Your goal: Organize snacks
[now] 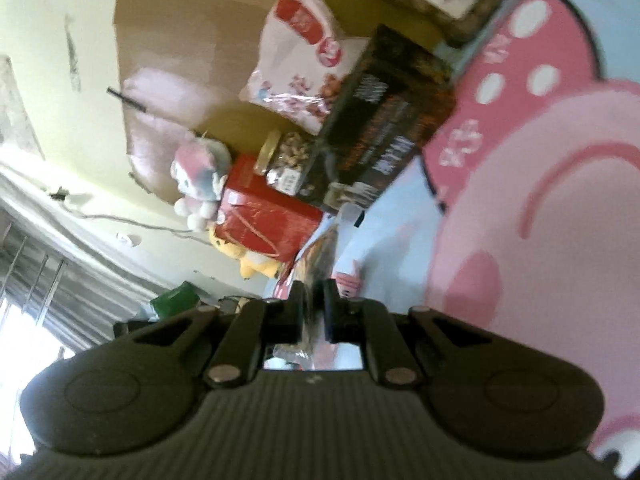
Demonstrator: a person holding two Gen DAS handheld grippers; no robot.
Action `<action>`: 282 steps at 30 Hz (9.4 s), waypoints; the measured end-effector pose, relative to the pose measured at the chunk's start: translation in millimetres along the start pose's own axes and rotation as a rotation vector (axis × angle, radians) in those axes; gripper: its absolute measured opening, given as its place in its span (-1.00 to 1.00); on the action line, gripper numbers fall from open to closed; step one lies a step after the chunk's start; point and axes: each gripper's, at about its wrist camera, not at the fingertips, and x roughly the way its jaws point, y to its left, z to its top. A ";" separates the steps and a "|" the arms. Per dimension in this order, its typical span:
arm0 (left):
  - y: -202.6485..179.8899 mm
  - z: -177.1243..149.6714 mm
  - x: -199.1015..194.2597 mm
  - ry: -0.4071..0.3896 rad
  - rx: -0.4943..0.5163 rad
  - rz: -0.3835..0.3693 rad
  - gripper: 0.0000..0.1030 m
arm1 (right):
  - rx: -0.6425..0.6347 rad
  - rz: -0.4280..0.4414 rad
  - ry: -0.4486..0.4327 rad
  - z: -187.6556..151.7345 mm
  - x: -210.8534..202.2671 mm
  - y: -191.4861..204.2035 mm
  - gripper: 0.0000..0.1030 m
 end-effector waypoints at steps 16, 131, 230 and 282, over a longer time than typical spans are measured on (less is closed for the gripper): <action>15.0 132.4 38.0 -0.141 0.166 0.362 -0.15 | -0.446 -0.268 -0.078 101.1 126.7 59.2 -0.60; -7.6 97.0 25.5 -0.169 0.158 0.401 -0.10 | -0.715 -0.530 -0.309 25.6 88.4 74.9 -0.37; -19.9 -102.4 -3.3 -0.165 0.386 0.656 0.82 | -0.452 -0.584 -0.317 -103.8 32.7 50.1 0.25; 20.7 -90.0 -99.7 -0.300 0.280 0.956 0.92 | -0.529 -0.617 -0.252 -112.6 52.2 65.0 0.26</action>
